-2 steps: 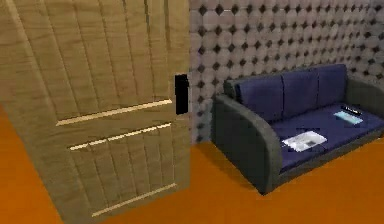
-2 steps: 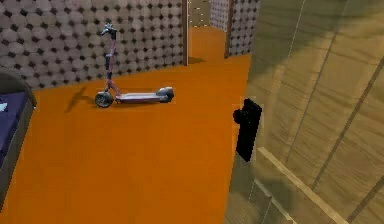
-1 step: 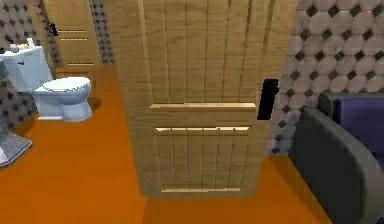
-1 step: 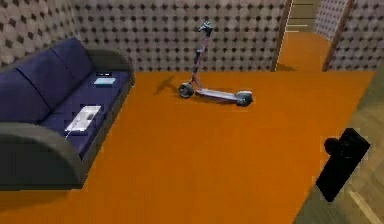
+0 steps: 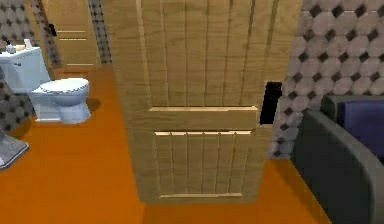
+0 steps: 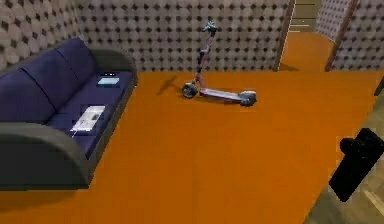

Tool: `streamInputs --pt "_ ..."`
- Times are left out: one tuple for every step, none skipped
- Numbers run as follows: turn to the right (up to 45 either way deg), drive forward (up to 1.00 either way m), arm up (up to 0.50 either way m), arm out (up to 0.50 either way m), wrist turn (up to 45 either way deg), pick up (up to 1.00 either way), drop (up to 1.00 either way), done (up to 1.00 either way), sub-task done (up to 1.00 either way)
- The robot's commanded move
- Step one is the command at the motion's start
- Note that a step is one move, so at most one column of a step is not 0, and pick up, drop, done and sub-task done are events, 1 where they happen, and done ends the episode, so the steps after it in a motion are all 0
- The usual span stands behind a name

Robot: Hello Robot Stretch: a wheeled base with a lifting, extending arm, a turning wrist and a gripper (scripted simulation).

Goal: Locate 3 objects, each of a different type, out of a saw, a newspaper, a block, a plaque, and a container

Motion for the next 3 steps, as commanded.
streamInputs --pt "45.0 0.0 0.0 0.0 0.0 0.0 0.0 0.0 0.0" --pt "39.0 0.0 0.0 0.0 0.0 0.0 0.0 0.0 0.0" --pt "0.0 0.75 0.0 0.0 0.0 0.0 0.0 0.0 0.0"
